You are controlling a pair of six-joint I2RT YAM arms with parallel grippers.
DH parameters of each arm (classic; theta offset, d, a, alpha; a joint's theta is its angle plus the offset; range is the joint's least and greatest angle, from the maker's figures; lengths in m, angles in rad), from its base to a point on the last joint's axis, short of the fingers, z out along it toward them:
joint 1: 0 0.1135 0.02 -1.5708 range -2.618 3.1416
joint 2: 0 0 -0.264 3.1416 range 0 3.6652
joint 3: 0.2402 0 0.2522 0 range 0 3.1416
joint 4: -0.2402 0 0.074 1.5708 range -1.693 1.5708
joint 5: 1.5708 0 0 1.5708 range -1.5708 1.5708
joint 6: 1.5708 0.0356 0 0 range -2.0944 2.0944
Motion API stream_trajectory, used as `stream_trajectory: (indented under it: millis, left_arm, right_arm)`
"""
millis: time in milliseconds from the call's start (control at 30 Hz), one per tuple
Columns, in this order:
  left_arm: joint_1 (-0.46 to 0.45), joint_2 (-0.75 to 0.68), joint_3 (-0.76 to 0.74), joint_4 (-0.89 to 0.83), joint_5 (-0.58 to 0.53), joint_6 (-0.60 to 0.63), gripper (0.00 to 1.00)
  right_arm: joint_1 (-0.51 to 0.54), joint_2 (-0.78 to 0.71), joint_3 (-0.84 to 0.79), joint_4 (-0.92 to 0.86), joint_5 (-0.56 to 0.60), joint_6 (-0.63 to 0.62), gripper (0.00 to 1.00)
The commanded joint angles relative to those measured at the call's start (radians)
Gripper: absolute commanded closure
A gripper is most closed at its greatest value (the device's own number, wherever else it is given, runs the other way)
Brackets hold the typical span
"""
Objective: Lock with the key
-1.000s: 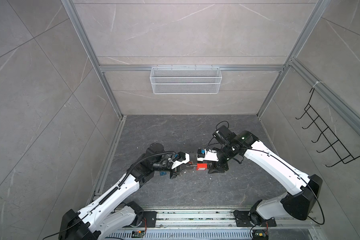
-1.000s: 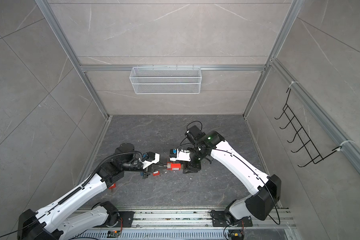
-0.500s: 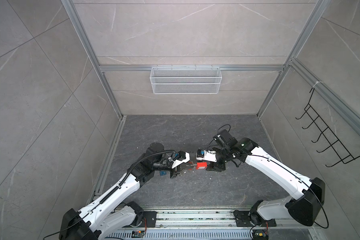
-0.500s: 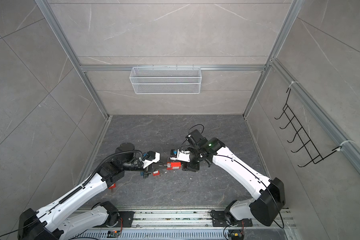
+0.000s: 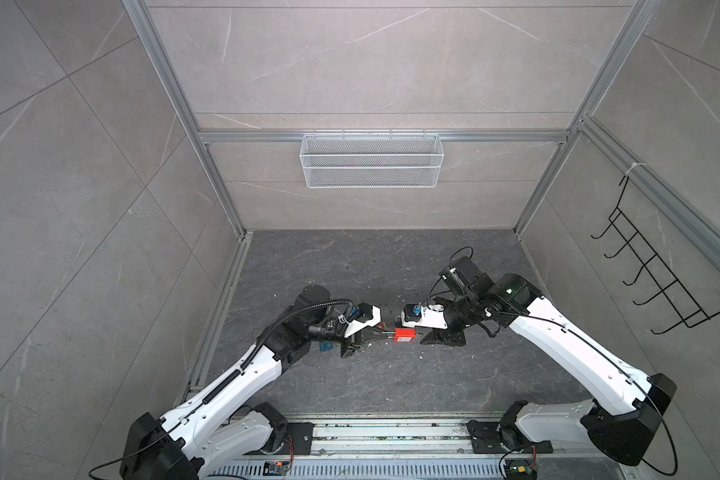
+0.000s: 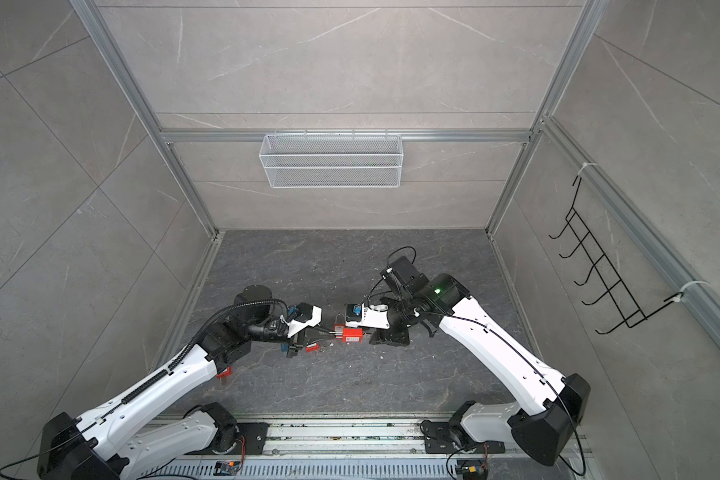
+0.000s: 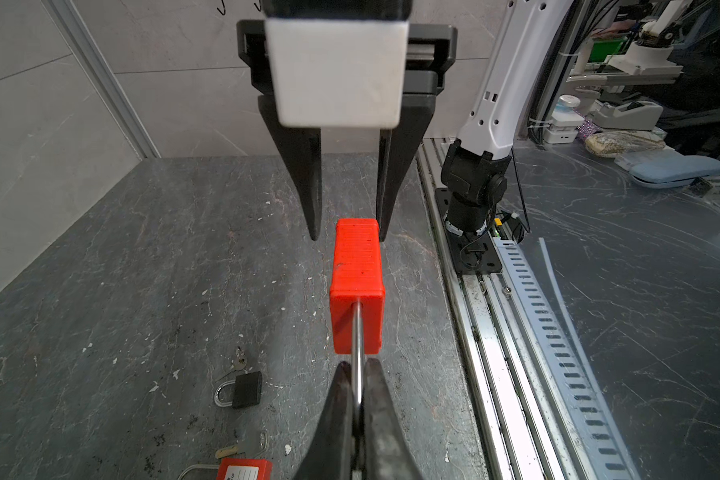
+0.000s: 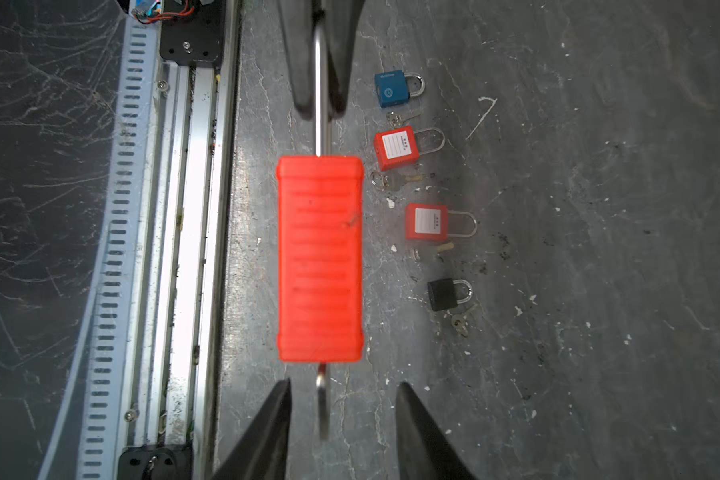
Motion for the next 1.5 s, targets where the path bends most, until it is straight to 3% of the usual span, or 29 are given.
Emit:
stream_trajectory:
  millis: [0,133,300,567,867,1133,1467]
  left_arm:
    - [-0.005,-0.001,0.053,0.006,0.047,0.029,1.00]
    - [-0.005,0.005,0.076,-0.042,0.048,0.056,1.00]
    - [-0.005,0.010,0.117,-0.151,0.035,0.132,1.00]
    - [-0.004,0.009,0.154,-0.240,0.021,0.191,1.00]
    - [0.024,-0.037,0.180,-0.381,-0.044,0.304,1.00]
    - [0.110,-0.048,0.178,-0.405,0.007,0.346,1.00]
    - [0.120,0.037,0.243,-0.488,0.021,0.429,1.00]
  right_arm:
    - [0.024,0.019,0.020,-0.038,-0.045,-0.013,0.62]
    - [0.036,0.028,0.022,-0.037,-0.047,-0.016,0.69]
    - [0.036,0.021,0.011,-0.028,-0.048,-0.021,0.88]
    - [0.035,0.011,-0.023,-0.003,-0.024,-0.034,1.00]
    - [-0.031,-0.003,-0.112,0.018,-0.085,-0.066,1.00]
    - [-0.109,0.004,-0.172,0.033,-0.106,-0.080,1.00]
    - [-0.138,0.011,-0.131,-0.001,-0.105,-0.086,1.00]
